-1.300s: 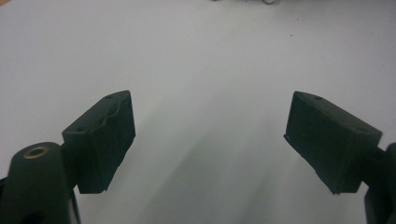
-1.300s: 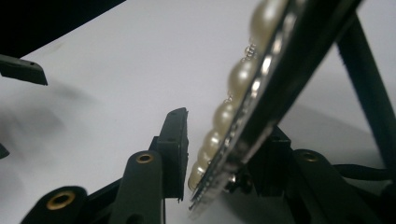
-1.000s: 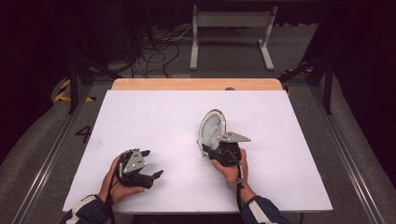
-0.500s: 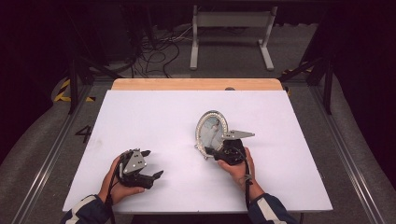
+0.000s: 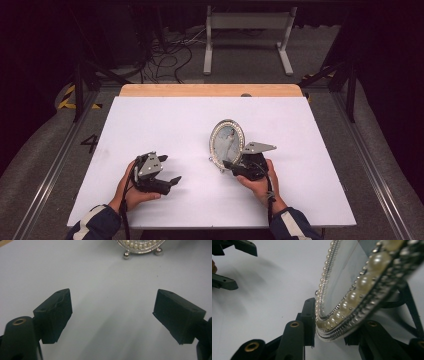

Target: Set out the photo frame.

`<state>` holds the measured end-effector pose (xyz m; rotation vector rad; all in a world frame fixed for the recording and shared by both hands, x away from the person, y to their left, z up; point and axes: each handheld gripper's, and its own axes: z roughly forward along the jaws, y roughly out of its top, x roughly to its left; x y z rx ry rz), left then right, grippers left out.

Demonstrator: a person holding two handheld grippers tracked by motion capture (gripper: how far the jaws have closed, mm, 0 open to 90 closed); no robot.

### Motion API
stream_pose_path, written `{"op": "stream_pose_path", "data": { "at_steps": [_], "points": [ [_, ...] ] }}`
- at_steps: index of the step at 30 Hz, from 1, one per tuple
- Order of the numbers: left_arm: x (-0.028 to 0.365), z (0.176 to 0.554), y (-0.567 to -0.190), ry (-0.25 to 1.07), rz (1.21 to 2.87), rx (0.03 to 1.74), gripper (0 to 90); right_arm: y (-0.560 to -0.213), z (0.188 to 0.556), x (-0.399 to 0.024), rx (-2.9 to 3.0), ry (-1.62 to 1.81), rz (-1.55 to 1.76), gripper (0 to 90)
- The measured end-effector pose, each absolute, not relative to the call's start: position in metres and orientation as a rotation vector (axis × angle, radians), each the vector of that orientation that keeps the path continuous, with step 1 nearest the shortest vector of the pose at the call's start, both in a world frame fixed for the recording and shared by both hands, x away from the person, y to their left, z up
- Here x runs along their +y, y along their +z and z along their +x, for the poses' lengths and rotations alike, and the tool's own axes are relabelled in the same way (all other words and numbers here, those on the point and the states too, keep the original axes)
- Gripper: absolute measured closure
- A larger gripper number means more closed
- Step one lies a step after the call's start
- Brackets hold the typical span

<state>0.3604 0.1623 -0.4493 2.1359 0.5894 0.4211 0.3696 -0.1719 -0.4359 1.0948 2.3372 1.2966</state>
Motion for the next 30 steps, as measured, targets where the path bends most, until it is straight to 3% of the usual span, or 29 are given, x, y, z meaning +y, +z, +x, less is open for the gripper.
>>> {"op": "stream_pose_path", "data": {
  "at_steps": [7,16,23,30],
  "points": [
    [0.132,0.383,-0.44,0.345,2.111,0.534,16.1,-0.432,0.361,-0.176,2.29,1.298,1.086,69.7],
    [0.09,0.417,-0.447,0.267,2.132,0.507,15.4,-0.428,0.351,-0.186,2.238,1.265,1.117,60.3],
    [0.077,0.429,-0.45,0.228,2.125,0.488,15.8,-0.418,0.339,-0.197,2.181,1.304,1.103,61.1],
    [0.069,0.437,-0.451,0.179,2.105,0.503,16.9,-0.408,0.331,-0.2,2.117,1.335,1.075,68.3]
  ]
}}
